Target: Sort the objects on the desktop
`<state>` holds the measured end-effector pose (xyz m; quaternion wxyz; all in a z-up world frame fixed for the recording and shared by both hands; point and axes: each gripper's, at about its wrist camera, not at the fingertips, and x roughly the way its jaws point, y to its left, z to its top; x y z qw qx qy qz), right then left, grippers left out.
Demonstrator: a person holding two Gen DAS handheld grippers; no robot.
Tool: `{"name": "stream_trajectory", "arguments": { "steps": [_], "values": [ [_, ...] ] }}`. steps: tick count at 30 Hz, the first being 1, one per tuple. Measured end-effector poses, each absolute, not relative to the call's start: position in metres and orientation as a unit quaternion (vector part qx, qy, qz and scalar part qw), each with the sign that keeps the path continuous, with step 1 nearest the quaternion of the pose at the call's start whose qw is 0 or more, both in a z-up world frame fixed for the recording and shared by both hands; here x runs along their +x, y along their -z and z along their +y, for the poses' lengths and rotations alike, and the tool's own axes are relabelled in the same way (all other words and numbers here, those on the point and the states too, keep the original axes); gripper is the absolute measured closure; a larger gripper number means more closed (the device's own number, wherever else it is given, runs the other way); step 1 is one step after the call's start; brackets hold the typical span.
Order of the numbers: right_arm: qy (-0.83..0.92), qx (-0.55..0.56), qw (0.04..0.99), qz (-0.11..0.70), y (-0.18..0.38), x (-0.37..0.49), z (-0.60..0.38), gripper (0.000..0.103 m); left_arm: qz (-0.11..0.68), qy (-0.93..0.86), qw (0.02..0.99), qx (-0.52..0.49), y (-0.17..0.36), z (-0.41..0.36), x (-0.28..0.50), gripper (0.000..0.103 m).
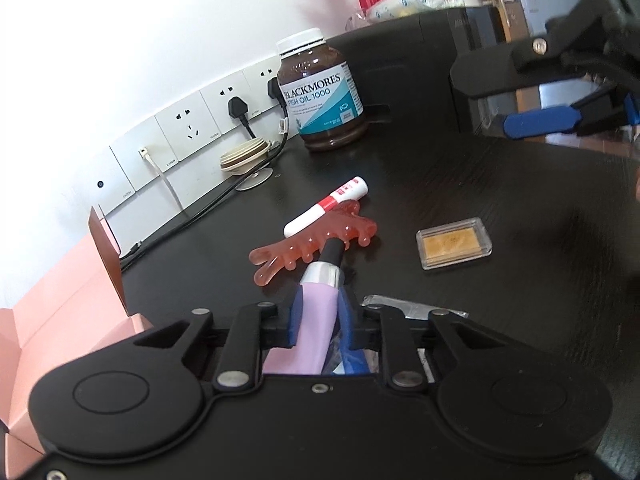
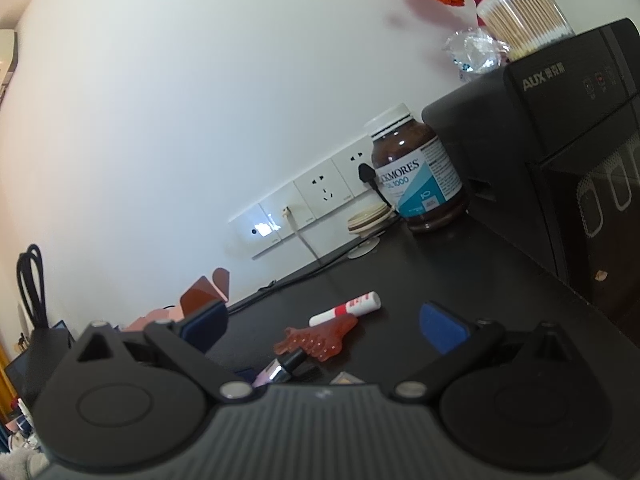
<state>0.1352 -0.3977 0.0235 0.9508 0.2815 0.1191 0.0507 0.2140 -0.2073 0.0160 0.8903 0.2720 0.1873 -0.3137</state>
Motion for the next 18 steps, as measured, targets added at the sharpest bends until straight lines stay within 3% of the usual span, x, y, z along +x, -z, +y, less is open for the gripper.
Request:
{"name": "stream_trajectory", "arguments": {
  "steps": [2, 18],
  "values": [
    [-0.051, 0.283, 0.95, 0.119, -0.023, 0.135, -0.398, 0.001, 0.184, 0.315, 0.892, 0.267, -0.017, -0.206, 0.213, 0.092],
    [-0.046, 0.279, 0.952, 0.12, -0.024, 0.135, -0.396, 0.001, 0.127, 0.31, 0.913, 0.234, -0.027, -0.191, 0.203, 0.093]
  ]
}}
